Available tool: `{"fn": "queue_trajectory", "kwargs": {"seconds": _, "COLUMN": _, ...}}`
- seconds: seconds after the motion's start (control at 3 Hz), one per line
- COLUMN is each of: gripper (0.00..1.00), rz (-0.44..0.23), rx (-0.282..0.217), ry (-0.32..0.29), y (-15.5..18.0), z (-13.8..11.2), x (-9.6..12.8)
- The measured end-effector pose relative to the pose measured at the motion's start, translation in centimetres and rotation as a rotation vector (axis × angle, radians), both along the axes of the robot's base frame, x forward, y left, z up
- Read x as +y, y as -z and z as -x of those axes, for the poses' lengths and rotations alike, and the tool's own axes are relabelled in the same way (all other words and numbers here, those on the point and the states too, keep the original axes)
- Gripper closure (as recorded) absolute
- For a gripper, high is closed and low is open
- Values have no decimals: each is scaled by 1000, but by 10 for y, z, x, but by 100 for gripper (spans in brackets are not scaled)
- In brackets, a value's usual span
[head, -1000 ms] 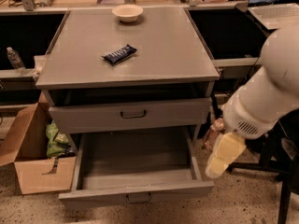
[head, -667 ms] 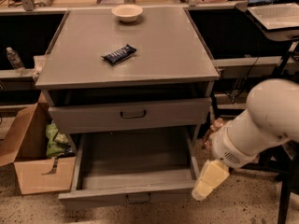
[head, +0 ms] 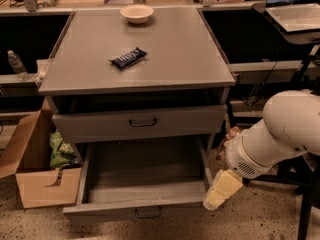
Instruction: Close middle drawer
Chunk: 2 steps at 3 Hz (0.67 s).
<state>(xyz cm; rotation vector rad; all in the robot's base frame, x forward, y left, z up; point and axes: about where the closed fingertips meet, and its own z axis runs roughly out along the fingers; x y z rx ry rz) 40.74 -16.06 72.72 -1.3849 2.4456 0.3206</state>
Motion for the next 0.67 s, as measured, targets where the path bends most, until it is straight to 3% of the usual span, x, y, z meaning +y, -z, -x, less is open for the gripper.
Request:
{"fn": "queue_trajectory", "kwargs": {"seconds": 0.33, "gripper": 0, "rz": -16, "rx": 24, "ry": -5, "y": -3, "z": 10, "x": -2}}
{"fn": "queue_trajectory", "kwargs": {"seconds": 0.67, "gripper": 0, "rz": -64, "rx": 62, "ry": -25, "y": 40, "z": 29, "x": -9}}
